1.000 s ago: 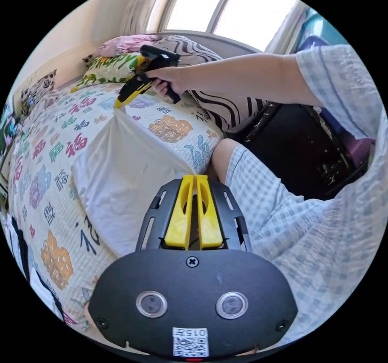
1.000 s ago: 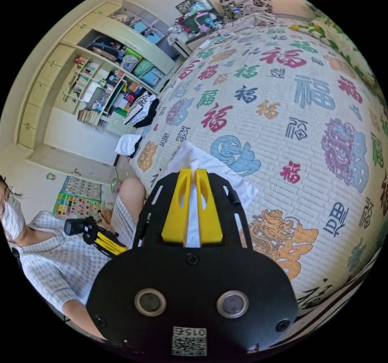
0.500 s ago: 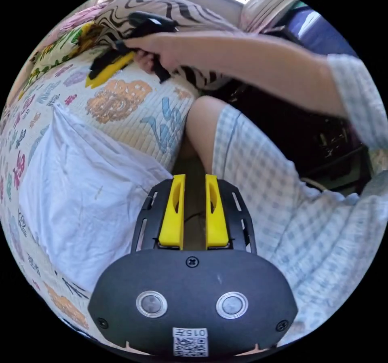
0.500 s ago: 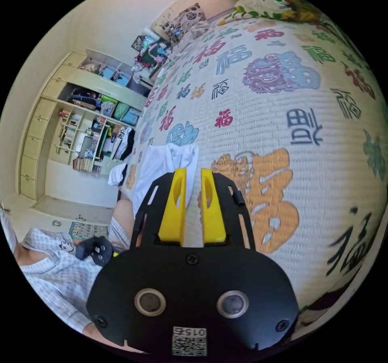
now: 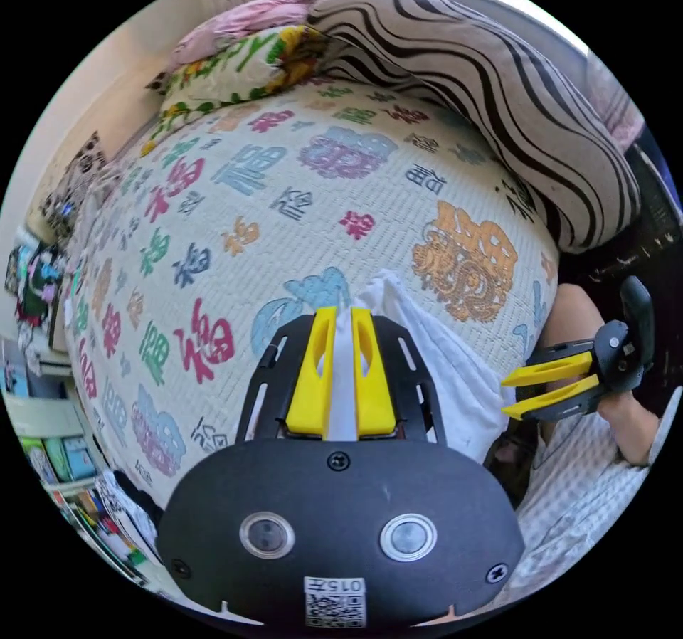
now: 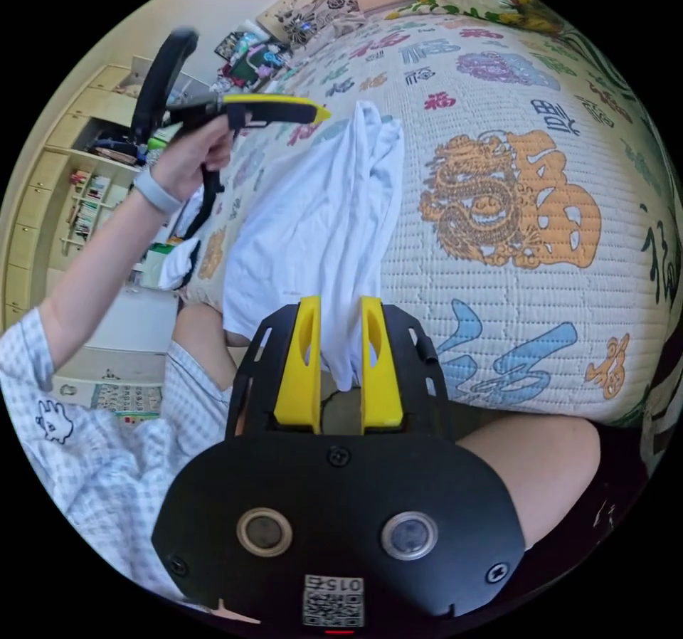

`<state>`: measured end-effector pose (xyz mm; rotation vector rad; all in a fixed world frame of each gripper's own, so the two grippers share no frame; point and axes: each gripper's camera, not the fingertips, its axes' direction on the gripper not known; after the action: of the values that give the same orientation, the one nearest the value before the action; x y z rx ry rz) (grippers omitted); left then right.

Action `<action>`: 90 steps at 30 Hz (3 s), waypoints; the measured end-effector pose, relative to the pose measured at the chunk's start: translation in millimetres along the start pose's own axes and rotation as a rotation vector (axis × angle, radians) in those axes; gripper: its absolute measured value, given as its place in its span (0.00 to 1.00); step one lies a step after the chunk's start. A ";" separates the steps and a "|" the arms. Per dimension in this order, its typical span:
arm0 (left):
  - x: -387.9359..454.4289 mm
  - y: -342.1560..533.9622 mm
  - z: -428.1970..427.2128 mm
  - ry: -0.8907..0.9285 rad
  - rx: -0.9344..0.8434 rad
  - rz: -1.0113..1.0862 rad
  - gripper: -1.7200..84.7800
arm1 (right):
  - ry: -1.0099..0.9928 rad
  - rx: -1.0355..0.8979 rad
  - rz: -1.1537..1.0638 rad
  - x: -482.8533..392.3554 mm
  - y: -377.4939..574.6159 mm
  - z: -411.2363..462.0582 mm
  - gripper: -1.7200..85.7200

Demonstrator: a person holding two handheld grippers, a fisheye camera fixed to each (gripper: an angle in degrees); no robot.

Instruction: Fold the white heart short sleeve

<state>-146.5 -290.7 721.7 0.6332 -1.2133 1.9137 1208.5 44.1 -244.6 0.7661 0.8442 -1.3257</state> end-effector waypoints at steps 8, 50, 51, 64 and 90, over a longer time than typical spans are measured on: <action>28.5 -53.9 49.7 -0.068 0.006 0.017 0.10 | -0.035 -0.032 0.001 6.2 19.0 -6.5 0.12; -108.2 -51.0 25.1 0.223 -0.048 -0.020 0.02 | -0.025 -0.106 0.032 -1.1 55.9 -10.0 0.02; -113.1 -49.1 17.7 0.229 -0.044 -0.031 0.02 | -0.041 -0.102 0.039 0.2 56.0 -9.5 0.03; -269.3 212.6 -171.0 0.311 0.289 -0.566 0.11 | -0.251 0.147 0.072 20.1 44.1 -36.4 0.11; -215.4 460.5 -260.0 0.477 0.208 -0.856 0.11 | 0.063 -0.080 -0.337 -161.9 -90.4 61.7 0.09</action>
<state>-398.0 -244.2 211.2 0.6168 -0.3369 1.3328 1115.8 62.6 -73.6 0.6229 1.1056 -1.5593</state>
